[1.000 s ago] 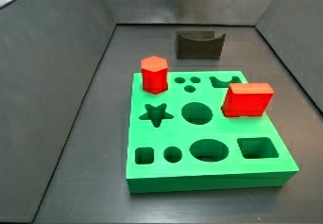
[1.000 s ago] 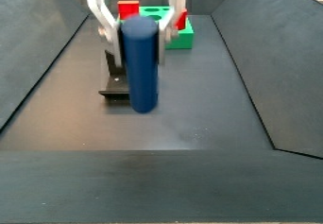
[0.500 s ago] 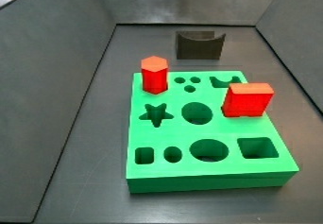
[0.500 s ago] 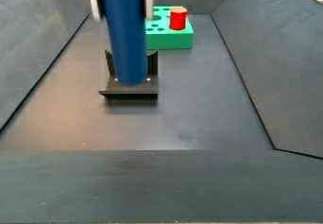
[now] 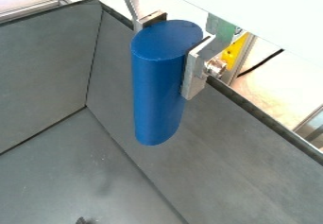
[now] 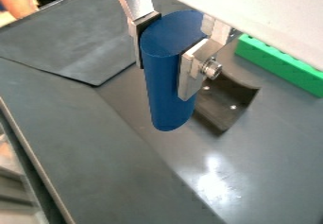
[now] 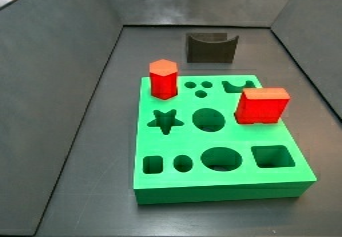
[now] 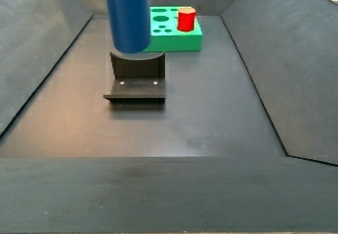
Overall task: Pick up the oval object. Move up. Move to above the board. Insert the oval object.
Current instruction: Move to above the board.
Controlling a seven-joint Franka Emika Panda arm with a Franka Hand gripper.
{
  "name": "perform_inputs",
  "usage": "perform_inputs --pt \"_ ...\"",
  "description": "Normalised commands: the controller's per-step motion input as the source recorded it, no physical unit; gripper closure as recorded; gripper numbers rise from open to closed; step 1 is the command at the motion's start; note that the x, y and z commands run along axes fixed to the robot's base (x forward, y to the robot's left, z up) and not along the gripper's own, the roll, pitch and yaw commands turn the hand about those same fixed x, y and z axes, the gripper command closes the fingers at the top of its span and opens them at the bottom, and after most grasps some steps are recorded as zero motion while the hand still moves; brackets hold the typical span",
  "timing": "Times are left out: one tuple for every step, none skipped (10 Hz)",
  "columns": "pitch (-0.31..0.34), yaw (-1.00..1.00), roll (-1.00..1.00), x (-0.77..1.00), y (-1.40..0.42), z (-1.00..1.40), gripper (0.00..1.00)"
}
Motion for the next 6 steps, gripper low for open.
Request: perform_inputs --pt "0.272 -0.28 -0.17 -0.17 -1.0 0.04 1.0" --pt "0.158 -0.17 -0.09 -0.18 -1.0 0.05 1.0" --pt "0.059 -0.09 -0.06 -0.18 -1.0 0.04 1.0" --pt "0.019 -0.05 -0.02 -0.18 -1.0 0.04 1.0" --pt "0.007 -0.02 0.02 -0.19 -1.0 0.05 1.0" --pt "-0.006 -0.01 0.03 -0.19 -1.0 0.04 1.0"
